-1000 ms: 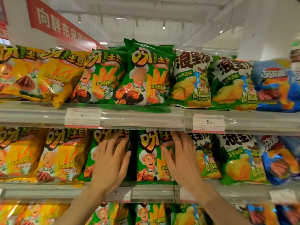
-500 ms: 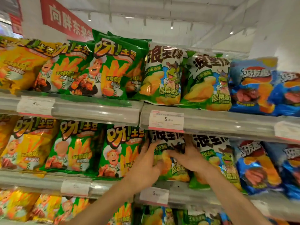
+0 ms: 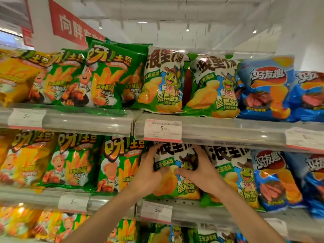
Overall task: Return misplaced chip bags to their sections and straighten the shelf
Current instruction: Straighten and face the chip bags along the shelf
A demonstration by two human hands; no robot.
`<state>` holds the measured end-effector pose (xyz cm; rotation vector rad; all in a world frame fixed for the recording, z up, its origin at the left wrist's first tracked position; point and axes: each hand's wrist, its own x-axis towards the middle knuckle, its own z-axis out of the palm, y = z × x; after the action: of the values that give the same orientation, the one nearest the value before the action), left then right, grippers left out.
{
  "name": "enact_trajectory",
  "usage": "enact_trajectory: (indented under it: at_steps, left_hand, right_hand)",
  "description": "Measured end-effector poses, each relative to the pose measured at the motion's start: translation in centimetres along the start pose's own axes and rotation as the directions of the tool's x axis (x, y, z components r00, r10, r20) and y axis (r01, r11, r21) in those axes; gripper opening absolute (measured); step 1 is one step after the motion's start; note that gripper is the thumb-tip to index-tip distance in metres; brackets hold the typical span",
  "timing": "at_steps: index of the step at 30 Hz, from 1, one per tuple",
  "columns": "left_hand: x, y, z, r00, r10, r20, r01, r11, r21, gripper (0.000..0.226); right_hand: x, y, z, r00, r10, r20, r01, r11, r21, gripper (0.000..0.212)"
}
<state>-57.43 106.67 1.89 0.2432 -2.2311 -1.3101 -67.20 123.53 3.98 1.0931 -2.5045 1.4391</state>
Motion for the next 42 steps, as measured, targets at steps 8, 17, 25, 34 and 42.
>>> enact_trajectory:
  at_steps: [8,17,25,34,42]
  left_hand:
    - [1.5,0.4,-1.2,0.986,-0.003,0.169,0.018,0.996,-0.086,0.092]
    - [1.6,0.5,-1.2,0.98,0.115,0.163,-0.118,0.993,0.008,0.088]
    - [-1.7,-2.7,-5.7,0.778,0.627,0.036,-0.476,0.551,0.685,0.041]
    - [-0.3,-5.6,-7.4,0.862,0.504,0.055,-0.267,0.359,0.894,0.057]
    - [-0.8,-5.1,-7.3,0.842,0.537,0.042,-0.298,0.399,0.867,0.057]
  right_hand:
    - [-0.7,0.9,-0.3,0.998,-0.07,-0.011,0.07,0.997,0.021,0.097]
    - [-0.5,0.8,0.2,0.998,-0.034,-0.051,0.028,0.993,-0.112,0.1]
    - [-1.5,0.0,2.9,0.984,-0.148,-0.103,0.08,0.869,-0.488,0.081]
    - [-0.2,-0.5,7.8,0.979,-0.198,-0.041,0.099,0.644,-0.759,0.069]
    - [-0.4,-1.2,7.9,0.969,-0.242,-0.048,0.127,0.658,-0.743,0.067]
